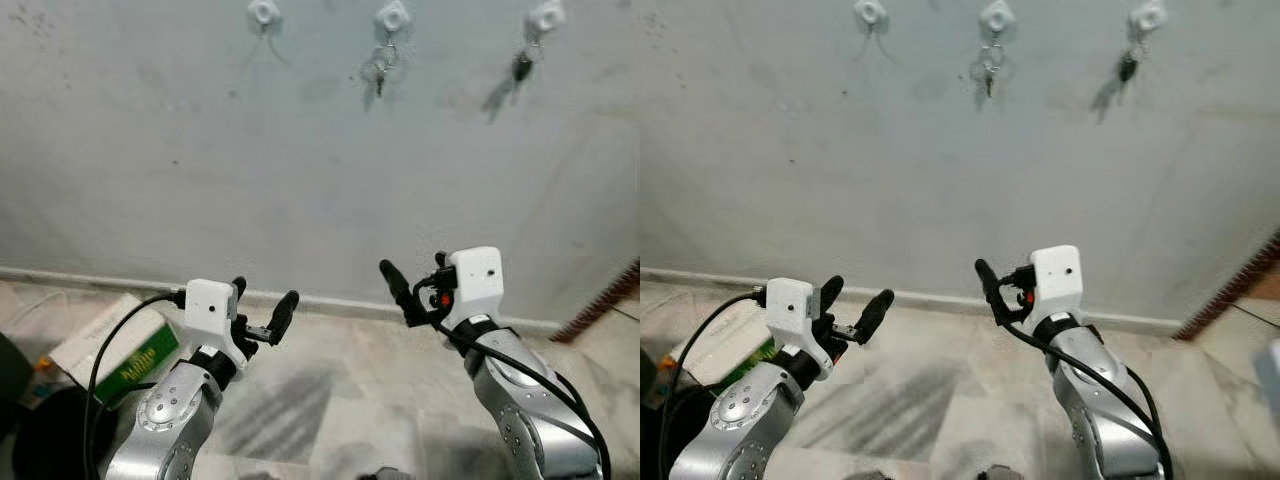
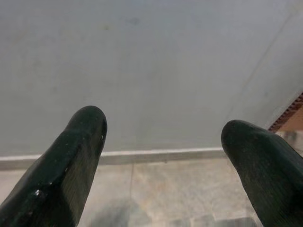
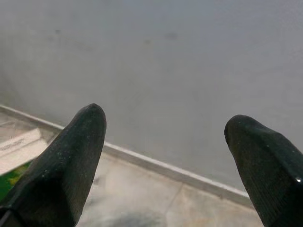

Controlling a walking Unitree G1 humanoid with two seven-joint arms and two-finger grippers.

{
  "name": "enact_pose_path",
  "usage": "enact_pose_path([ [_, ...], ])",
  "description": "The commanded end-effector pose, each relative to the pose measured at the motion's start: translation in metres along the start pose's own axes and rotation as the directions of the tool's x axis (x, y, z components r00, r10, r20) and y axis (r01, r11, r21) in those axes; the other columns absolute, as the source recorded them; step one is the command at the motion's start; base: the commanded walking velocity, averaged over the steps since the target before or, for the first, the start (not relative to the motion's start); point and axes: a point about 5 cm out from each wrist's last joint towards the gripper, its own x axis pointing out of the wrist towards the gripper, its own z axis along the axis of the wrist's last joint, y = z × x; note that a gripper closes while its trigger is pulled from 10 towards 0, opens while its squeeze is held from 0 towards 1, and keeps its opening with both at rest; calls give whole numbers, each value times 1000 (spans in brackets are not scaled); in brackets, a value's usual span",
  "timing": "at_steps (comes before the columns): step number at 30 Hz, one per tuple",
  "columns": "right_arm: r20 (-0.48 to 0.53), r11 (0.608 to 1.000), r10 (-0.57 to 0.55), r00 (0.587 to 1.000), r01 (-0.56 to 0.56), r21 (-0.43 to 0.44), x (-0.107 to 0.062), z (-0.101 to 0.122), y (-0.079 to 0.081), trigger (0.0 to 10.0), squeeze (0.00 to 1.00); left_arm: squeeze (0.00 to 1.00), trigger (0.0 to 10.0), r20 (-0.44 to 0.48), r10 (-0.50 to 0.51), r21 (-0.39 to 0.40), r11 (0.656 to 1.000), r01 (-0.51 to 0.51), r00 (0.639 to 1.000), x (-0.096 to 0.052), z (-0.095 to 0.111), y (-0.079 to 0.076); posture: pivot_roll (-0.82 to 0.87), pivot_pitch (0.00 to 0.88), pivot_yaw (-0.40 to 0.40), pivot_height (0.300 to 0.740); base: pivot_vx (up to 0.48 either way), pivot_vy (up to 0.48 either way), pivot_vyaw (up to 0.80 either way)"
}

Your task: Hang keys on a hook

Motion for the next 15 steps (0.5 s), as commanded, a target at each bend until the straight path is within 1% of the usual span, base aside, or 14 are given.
enact_pose_path([
  [1,9,1000,5,1000,-5,-4,0,3,1,10000,0,0,10000,6,9,0,1000,-9,1000,0,2,1,-10,125,35,740,0,0,0],
  [15,5,1000,1,1000,-1,-4,0,3,1,10000,0,0,10000,4,20,-28,999,-20,1000,3,2,4,-14,122,31,740,0,0,0],
])
